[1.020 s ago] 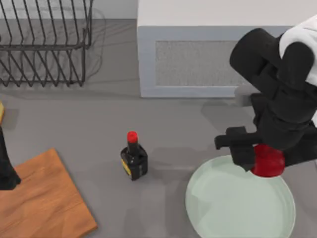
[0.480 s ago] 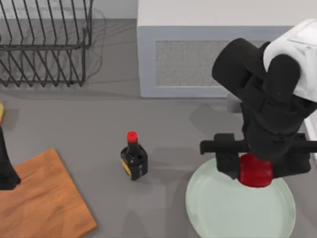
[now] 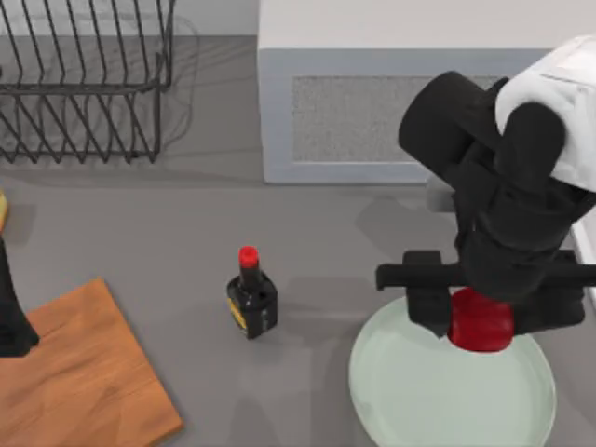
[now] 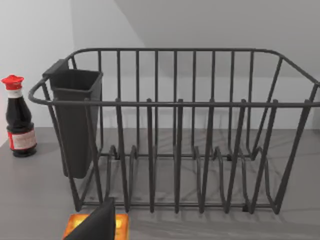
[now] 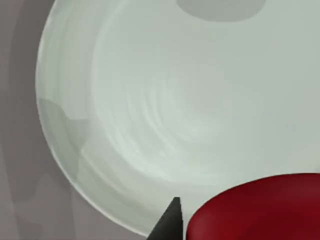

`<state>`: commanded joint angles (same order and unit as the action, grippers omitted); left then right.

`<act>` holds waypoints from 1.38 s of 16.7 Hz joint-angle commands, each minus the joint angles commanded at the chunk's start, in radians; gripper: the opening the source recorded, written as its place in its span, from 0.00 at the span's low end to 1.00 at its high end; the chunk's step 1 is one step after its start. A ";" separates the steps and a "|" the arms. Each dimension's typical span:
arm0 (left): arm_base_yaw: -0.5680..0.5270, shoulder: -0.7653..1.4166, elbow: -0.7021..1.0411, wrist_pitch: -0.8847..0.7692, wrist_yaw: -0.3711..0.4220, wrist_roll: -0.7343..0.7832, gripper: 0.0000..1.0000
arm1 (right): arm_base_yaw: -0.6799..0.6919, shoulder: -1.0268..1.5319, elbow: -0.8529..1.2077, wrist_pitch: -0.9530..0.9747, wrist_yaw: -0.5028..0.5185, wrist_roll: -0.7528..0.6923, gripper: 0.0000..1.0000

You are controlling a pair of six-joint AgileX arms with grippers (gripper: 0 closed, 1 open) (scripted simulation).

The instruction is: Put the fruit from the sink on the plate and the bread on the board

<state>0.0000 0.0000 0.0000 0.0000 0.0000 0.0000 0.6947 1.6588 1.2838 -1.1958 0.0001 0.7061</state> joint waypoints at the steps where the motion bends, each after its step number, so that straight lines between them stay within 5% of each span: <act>1: 0.000 0.000 0.000 0.000 0.000 0.000 1.00 | 0.000 0.000 0.000 0.000 0.000 0.000 0.53; 7: 0.000 0.000 0.000 0.000 0.000 0.000 1.00 | 0.000 0.000 0.000 0.000 0.000 0.000 0.98; 18: 0.000 0.000 0.000 0.000 0.000 0.000 1.00 | -0.007 -0.009 -0.008 0.008 0.000 -0.006 1.00; 23: 0.000 0.000 0.000 0.000 0.000 0.000 1.00 | -0.095 -0.203 -0.171 0.161 0.000 -0.096 1.00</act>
<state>0.0000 0.0000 0.0000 0.0000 0.0000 0.0000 0.5995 1.4559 1.1125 -1.0350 0.0001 0.6104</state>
